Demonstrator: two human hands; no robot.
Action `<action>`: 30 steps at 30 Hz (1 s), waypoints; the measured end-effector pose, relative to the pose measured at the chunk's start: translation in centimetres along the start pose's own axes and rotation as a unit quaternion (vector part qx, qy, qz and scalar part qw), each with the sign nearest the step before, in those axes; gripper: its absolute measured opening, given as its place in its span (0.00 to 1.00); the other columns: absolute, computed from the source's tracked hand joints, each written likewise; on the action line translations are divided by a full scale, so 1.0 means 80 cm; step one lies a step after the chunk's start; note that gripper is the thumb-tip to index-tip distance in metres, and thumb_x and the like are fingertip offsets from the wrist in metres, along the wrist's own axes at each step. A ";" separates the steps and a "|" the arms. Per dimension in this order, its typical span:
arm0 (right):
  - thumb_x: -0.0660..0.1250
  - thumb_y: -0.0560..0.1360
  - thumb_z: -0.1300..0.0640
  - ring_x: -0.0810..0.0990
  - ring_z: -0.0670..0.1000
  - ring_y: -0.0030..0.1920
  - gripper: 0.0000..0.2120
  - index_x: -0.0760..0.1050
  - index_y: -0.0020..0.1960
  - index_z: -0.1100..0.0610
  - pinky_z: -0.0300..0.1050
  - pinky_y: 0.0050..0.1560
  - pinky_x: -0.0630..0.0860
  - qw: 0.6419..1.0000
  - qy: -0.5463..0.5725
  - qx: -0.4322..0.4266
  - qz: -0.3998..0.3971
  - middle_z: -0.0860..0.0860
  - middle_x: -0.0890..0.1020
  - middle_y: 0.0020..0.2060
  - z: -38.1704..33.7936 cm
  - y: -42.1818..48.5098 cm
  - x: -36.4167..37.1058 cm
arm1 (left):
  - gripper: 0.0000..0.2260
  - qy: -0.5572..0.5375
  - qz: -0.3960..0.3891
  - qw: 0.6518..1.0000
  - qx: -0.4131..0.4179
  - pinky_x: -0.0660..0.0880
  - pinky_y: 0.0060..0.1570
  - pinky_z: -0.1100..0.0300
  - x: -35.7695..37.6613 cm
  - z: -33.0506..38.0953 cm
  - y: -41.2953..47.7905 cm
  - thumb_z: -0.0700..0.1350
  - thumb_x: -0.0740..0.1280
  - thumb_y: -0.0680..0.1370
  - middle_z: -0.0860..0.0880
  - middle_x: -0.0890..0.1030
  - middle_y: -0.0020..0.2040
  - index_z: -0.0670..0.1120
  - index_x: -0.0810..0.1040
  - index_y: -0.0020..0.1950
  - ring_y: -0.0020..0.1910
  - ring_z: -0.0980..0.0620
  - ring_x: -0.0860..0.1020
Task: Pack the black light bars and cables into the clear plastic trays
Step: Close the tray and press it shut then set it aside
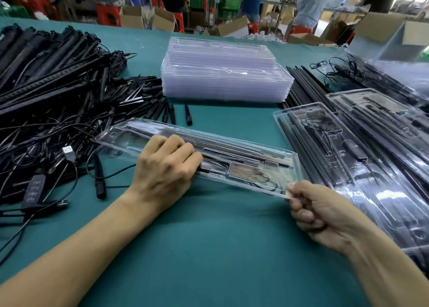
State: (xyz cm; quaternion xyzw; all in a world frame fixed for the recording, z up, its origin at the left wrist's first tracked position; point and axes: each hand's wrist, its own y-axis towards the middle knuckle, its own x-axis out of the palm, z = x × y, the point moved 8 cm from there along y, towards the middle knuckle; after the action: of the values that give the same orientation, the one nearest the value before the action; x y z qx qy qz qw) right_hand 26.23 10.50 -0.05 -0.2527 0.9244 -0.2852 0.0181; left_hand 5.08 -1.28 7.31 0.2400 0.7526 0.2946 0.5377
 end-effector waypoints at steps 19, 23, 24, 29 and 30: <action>0.66 0.75 0.56 0.61 0.46 0.21 0.15 0.75 0.30 0.55 0.33 0.19 0.58 0.996 0.023 -0.092 0.000 0.53 0.69 0.25 -0.003 -0.011 -0.010 | 0.27 -0.723 -0.148 0.220 -0.638 0.82 0.50 0.47 0.028 0.038 -0.083 0.56 0.74 0.65 0.39 0.82 0.58 0.45 0.74 0.59 0.55 0.44 0.83; 0.68 0.69 0.54 0.63 0.45 0.24 0.10 0.76 0.30 0.54 0.33 0.21 0.59 0.990 -0.024 -0.134 -0.039 0.53 0.70 0.28 -0.008 -0.015 0.003 | 0.10 -0.697 -0.037 0.245 -0.672 0.83 0.46 0.51 0.047 0.023 -0.070 0.46 0.74 0.69 0.47 0.82 0.33 0.44 0.77 0.45 0.34 0.51 0.82; 0.67 0.71 0.55 0.64 0.44 0.24 0.11 0.76 0.30 0.54 0.33 0.21 0.60 0.987 -0.045 -0.148 -0.045 0.53 0.70 0.29 -0.009 -0.015 0.006 | 0.11 -0.688 -0.021 0.250 -0.681 0.83 0.42 0.53 0.051 0.021 -0.069 0.44 0.75 0.69 0.47 0.80 0.30 0.43 0.77 0.47 0.30 0.52 0.80; 0.64 0.76 0.55 0.65 0.43 0.25 0.14 0.76 0.32 0.54 0.33 0.23 0.61 0.981 -0.099 -0.156 -0.059 0.52 0.70 0.28 -0.013 -0.018 0.011 | 0.16 -0.655 0.048 0.266 -0.705 0.81 0.38 0.54 0.067 0.010 -0.073 0.40 0.74 0.74 0.45 0.79 0.30 0.39 0.76 0.59 0.28 0.52 0.79; 0.64 0.76 0.55 0.64 0.44 0.24 0.14 0.76 0.33 0.55 0.33 0.23 0.61 0.981 -0.106 -0.149 -0.057 0.51 0.70 0.27 -0.012 -0.017 0.010 | 0.18 -0.657 0.058 0.269 -0.702 0.81 0.38 0.54 0.069 0.009 -0.073 0.38 0.73 0.74 0.44 0.80 0.31 0.36 0.76 0.62 0.28 0.52 0.79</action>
State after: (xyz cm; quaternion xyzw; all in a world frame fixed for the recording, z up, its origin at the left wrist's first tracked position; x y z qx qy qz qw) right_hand 25.98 9.63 1.59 -0.3341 0.9333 -0.1162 0.0619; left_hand 3.83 -1.60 -0.66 -0.0764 -0.3714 0.4812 0.7903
